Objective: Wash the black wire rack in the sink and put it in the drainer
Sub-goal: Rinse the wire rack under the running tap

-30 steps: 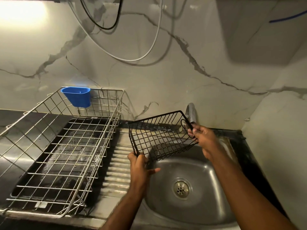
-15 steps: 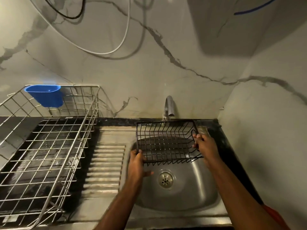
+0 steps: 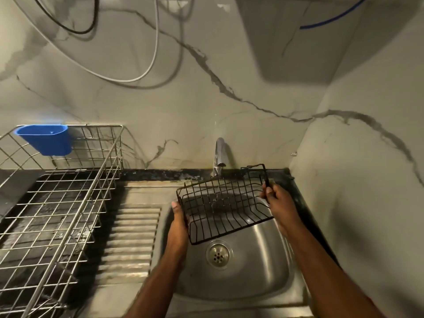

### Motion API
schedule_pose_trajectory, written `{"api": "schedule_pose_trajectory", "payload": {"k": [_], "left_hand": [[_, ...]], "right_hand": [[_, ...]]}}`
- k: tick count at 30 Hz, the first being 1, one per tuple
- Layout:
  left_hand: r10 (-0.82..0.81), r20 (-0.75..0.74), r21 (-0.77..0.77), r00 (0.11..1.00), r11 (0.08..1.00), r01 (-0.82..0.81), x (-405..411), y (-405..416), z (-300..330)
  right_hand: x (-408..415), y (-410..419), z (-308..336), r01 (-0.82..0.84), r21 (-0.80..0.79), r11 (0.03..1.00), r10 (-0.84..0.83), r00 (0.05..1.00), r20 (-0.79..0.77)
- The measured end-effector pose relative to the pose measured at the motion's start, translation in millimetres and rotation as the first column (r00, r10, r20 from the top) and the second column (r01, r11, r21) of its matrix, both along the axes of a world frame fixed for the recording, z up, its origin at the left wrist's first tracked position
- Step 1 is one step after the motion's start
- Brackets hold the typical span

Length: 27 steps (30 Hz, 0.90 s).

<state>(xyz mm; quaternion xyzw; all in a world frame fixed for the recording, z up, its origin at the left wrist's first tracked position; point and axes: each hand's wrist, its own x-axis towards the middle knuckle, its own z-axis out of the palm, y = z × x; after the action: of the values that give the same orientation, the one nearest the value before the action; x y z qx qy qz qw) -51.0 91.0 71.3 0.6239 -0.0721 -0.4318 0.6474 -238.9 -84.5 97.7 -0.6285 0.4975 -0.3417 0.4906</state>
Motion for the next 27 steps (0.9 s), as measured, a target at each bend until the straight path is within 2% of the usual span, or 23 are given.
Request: {"api": "schedule_pose_trajectory", "payload": {"k": [3,5,8,10,12,16,20,24,27], "left_hand": [[0.043,-0.121,-0.039,0.992,0.998,-0.048,-11,-1,23],[0.062,-0.175,-0.088,0.983,0.993,-0.078,-11,-3,20],[0.128,-0.176,-0.152,0.976,0.976,-0.155,-6,-8,8],[0.175,-0.194,-0.184,0.965,0.960,-0.211,-5,-7,14],[0.114,-0.179,-0.235,0.977,0.960,-0.155,-3,-10,12],[-0.032,-0.084,-0.247,0.996,0.969,0.011,2,-13,1],[-0.041,-0.098,-0.194,0.994,0.981,0.021,1,-15,-6],[0.002,-0.127,-0.152,0.992,0.988,-0.021,-1,-19,-9],[-0.033,-0.172,-0.027,0.985,0.999,0.029,-2,-18,-21]], "right_hand": [[-5,5,-8,-0.039,0.026,0.999,0.037,0.998,0.052],[-8,9,-13,-0.040,0.127,0.991,0.013,0.978,0.210],[-14,7,-18,-0.074,0.315,0.946,-0.083,0.885,0.458],[-18,7,-13,-0.092,0.389,0.917,-0.146,0.828,0.541],[-22,7,-8,-0.058,0.417,0.907,-0.183,0.838,0.514],[-26,6,-6,-0.048,0.384,0.922,-0.064,0.960,0.273],[-24,8,-6,-0.023,0.361,0.932,-0.065,0.971,0.229],[-17,7,4,-0.127,0.220,0.967,0.081,0.975,0.207],[-11,9,10,-0.184,0.048,0.982,0.181,0.982,0.062]]}}
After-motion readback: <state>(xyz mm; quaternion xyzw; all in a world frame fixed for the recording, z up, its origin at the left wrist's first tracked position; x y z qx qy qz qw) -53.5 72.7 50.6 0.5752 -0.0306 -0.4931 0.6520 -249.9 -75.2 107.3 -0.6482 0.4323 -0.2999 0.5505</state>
